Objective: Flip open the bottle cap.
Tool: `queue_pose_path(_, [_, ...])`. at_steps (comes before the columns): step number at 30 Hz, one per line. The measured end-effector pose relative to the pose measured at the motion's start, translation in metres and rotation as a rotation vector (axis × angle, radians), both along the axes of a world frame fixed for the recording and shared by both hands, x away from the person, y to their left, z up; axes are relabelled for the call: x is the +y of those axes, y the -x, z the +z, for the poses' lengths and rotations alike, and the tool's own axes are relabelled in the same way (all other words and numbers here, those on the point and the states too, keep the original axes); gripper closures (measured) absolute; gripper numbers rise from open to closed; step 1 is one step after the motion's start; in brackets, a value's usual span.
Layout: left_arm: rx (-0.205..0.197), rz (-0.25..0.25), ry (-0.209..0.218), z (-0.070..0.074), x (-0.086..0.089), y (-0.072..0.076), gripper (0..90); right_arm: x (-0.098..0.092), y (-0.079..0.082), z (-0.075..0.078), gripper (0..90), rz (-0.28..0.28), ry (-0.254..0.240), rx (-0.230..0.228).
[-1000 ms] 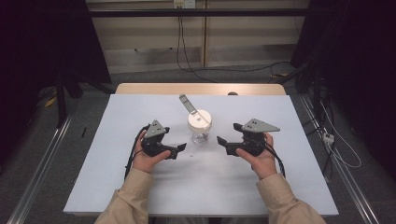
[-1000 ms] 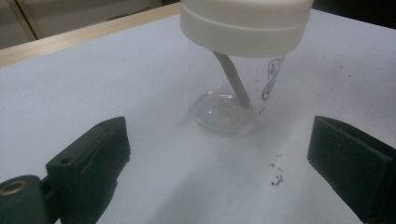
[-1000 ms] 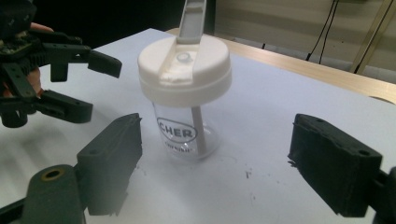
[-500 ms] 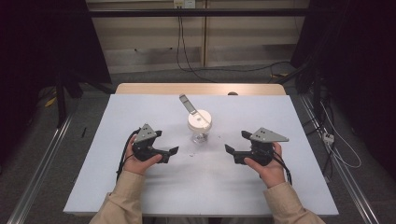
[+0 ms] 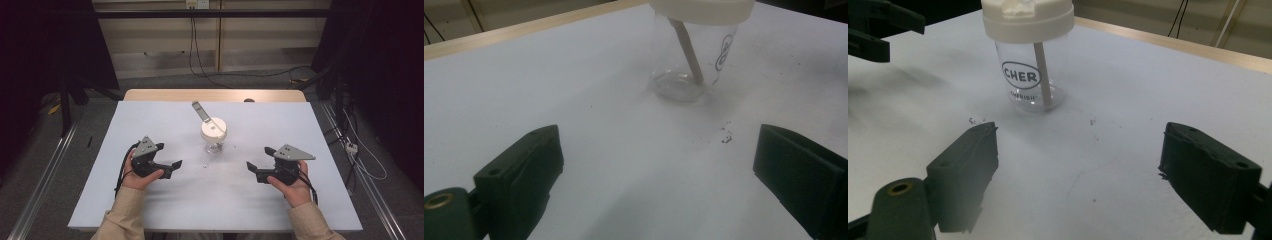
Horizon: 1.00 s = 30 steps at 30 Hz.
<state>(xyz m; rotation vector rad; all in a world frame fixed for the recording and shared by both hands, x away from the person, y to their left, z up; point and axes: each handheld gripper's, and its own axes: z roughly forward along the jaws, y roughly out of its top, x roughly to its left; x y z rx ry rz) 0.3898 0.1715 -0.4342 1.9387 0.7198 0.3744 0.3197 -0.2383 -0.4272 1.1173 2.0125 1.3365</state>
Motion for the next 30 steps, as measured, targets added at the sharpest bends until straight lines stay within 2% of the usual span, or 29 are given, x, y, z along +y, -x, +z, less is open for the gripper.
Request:
queue_pose_path(10, [-0.001, 0.007, -0.01, -0.001, 0.011, 0.005, 5.4, -0.01, 0.008, -0.013, 14.9, -0.016, 0.0, 0.016])
queue_pose_path(12, [0.006, 0.012, -0.002, -0.001, 0.013, 0.006, 5.4, -0.011, 0.008, -0.014, 14.8, -0.022, 0.001, 0.022])
queue_pose_path(16, [0.009, 0.016, -0.015, -0.002, 0.017, 0.006, 5.4, -0.014, 0.008, -0.016, 14.4, -0.021, 0.018, 0.025])
queue_pose_path(25, [0.01, 0.02, -0.032, -0.003, 0.025, 0.008, 5.4, -0.018, 0.01, -0.018, 14.0, -0.03, 0.018, 0.034])
queue_pose_path(30, [0.014, 0.032, -0.029, -0.004, 0.033, 0.01, 5.4, -0.02, 0.012, -0.02, 14.0, -0.033, 0.022, 0.039])
